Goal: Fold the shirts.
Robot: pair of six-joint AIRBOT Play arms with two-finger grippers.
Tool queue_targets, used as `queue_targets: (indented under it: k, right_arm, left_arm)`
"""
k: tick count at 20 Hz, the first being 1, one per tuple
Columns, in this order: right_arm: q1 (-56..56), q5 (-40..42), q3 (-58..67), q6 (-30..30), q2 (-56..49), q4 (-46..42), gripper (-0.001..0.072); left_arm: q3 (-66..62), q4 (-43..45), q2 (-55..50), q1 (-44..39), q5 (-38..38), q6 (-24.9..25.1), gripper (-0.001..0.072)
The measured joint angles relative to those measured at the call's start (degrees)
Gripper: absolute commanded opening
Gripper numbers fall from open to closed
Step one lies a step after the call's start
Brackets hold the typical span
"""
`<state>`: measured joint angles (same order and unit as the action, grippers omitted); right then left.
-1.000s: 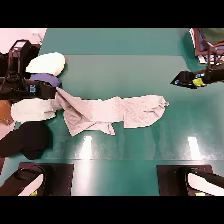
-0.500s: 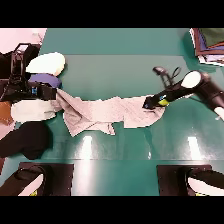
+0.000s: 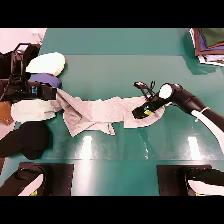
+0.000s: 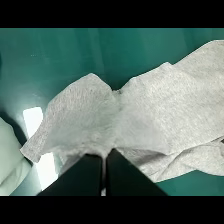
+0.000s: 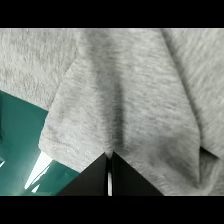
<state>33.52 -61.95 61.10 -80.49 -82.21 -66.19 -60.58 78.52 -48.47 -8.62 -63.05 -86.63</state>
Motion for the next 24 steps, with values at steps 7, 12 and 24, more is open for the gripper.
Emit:
queue_targets:
  k: [7, 12, 24]
  right_arm:
    - [-6.5, -3.1, 10.9, 0.0, 12.2, -3.1, 0.0011]
    - [-16.0, -8.5, 25.3, 0.0, 26.7, -4.1, 0.001]
    - [-33.9, -24.1, 40.5, -3.1, 30.4, -4.0, 0.0009]
  left_arm:
    - [-18.6, 2.7, 2.0, 0.0, -3.7, -0.3, 0.0021]
    - [-44.5, 3.3, 3.2, 0.0, -6.9, -0.4, 0.002]
    - [-52.8, -0.8, -2.3, 0.0, -4.1, -1.8, 0.0021]
